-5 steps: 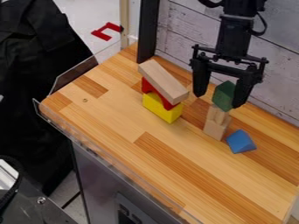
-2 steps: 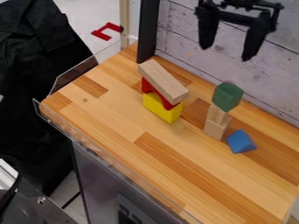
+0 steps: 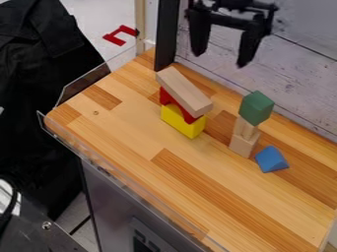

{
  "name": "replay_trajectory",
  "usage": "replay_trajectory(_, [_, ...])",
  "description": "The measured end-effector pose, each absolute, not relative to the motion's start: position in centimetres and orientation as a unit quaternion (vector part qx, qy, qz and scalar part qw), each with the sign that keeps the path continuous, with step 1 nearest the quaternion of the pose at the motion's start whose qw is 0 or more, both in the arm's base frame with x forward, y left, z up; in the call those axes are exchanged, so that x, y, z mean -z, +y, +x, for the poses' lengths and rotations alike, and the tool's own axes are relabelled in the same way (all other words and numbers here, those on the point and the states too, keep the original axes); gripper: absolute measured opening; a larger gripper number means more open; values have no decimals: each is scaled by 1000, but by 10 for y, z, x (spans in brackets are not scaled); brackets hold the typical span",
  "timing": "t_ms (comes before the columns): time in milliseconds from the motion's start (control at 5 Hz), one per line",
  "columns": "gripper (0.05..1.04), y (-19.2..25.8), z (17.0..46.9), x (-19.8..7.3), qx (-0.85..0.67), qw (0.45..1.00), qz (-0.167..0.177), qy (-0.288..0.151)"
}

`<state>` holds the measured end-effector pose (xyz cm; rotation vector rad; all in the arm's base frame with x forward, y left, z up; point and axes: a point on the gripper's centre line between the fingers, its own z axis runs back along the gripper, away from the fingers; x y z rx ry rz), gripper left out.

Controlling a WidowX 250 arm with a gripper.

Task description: Move the green cube into the top of middle tower.

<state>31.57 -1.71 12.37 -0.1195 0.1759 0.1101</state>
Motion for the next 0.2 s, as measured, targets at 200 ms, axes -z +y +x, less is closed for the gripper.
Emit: replay_trajectory(200, [1001, -14, 310, -118, -65, 993, -56, 86])
